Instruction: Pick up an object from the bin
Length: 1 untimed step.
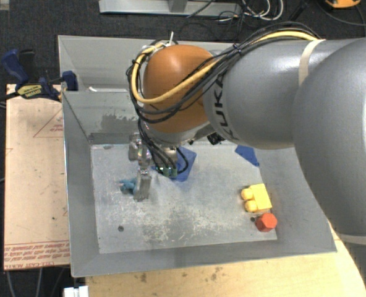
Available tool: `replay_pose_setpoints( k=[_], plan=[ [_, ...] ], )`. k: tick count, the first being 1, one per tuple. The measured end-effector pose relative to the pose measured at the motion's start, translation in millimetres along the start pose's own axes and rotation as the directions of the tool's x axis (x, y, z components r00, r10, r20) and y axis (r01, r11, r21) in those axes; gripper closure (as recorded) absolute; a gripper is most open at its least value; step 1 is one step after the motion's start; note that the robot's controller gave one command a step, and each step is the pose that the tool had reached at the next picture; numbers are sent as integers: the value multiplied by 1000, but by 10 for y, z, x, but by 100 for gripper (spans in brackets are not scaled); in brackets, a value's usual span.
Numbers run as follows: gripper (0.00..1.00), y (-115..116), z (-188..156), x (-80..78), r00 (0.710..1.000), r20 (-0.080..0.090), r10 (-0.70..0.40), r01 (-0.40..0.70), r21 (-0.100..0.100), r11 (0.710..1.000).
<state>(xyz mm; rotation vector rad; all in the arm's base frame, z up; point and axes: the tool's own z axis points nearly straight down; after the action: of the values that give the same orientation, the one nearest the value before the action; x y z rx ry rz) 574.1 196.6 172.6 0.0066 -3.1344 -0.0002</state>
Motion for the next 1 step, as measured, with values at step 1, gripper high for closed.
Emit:
replay_pose_setpoints(
  k=[1],
  plan=[
    [0,-32,718,-42,999,0,36,-36,1,999]
  ],
)
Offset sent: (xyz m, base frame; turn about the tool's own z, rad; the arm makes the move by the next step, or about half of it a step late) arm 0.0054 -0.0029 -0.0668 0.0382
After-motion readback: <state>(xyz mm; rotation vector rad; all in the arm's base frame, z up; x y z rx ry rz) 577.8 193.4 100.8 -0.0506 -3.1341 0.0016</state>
